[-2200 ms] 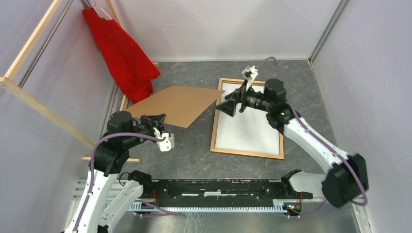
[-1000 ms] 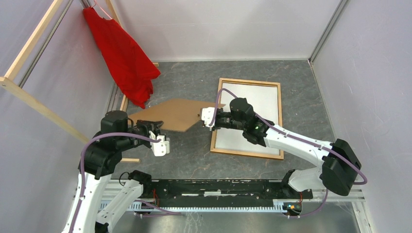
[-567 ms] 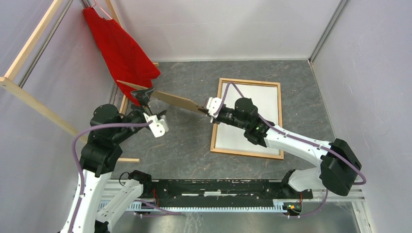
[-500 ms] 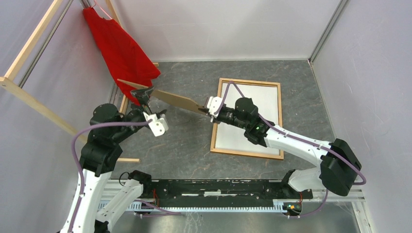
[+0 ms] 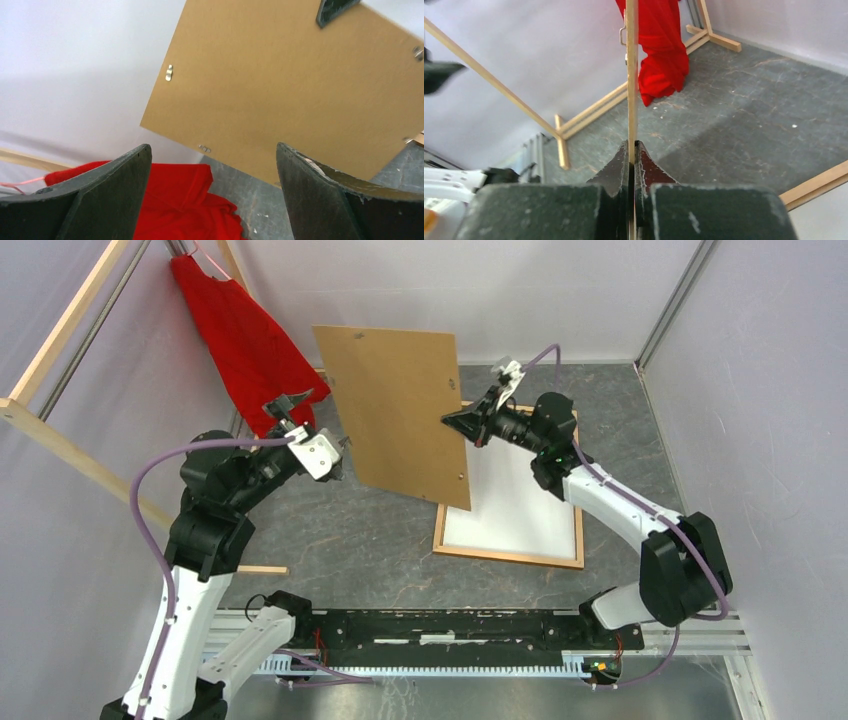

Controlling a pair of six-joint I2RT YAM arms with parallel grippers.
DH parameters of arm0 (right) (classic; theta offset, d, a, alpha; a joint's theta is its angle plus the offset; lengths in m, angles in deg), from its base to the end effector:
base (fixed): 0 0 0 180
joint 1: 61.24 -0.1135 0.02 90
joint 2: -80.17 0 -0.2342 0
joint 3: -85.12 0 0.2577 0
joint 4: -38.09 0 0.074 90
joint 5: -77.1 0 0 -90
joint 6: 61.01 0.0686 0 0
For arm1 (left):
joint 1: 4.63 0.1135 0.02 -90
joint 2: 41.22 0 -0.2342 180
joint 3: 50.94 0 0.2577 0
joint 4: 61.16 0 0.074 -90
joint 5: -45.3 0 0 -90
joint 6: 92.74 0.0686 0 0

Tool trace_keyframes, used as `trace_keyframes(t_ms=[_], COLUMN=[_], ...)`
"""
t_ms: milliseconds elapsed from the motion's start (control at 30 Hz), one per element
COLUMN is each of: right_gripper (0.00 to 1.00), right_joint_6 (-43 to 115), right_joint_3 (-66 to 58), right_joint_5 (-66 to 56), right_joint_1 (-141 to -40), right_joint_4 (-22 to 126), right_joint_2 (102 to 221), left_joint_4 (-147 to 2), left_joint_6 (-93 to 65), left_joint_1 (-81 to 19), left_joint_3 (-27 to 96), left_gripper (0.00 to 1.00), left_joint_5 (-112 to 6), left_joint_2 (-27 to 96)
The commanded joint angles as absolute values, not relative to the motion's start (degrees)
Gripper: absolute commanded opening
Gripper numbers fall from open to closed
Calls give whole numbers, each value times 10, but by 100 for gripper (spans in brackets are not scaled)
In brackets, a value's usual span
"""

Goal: Put the photo into the frame
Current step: Turn over the photo frame item at the center of the board.

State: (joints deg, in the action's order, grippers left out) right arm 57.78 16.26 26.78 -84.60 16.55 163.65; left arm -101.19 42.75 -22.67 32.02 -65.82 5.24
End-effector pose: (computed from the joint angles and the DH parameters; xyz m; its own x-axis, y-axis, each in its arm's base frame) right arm 0.3211 0.1864 0.2964 -0.3303 0.2611 -0.9071 -0.8307 0.3759 0.4107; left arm 0.1859 -0.0865 0.4281 0.4088 0.5665 -0.7155 0.4840 0.5301 0.6962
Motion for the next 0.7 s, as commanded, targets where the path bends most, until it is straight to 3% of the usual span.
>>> trace_keyframes(t_ms=[0,100,233,667], right_gripper=[0,0,0,0], right_joint_6=[849,1029,1145,1123], right_joint_3=[173,221,283,376], right_joint_5=[360,387,397,442], right_joint_1=[-788,-748,-703,-520], right_joint_4=[-19,-193,-292,-150], right_joint_2=[1650,1674,1684,1590], left_joint_4=[-1001,-1005,-1002,-963], left_joint_6=[372,367,357,325], left_joint_1=[-227,-226,-220,-182], left_joint_3=[334,333,323,232], left_gripper=[100,100,100,100], left_joint_5=[-617,-589,-568,-624], left_joint_2=[89,114,142,232])
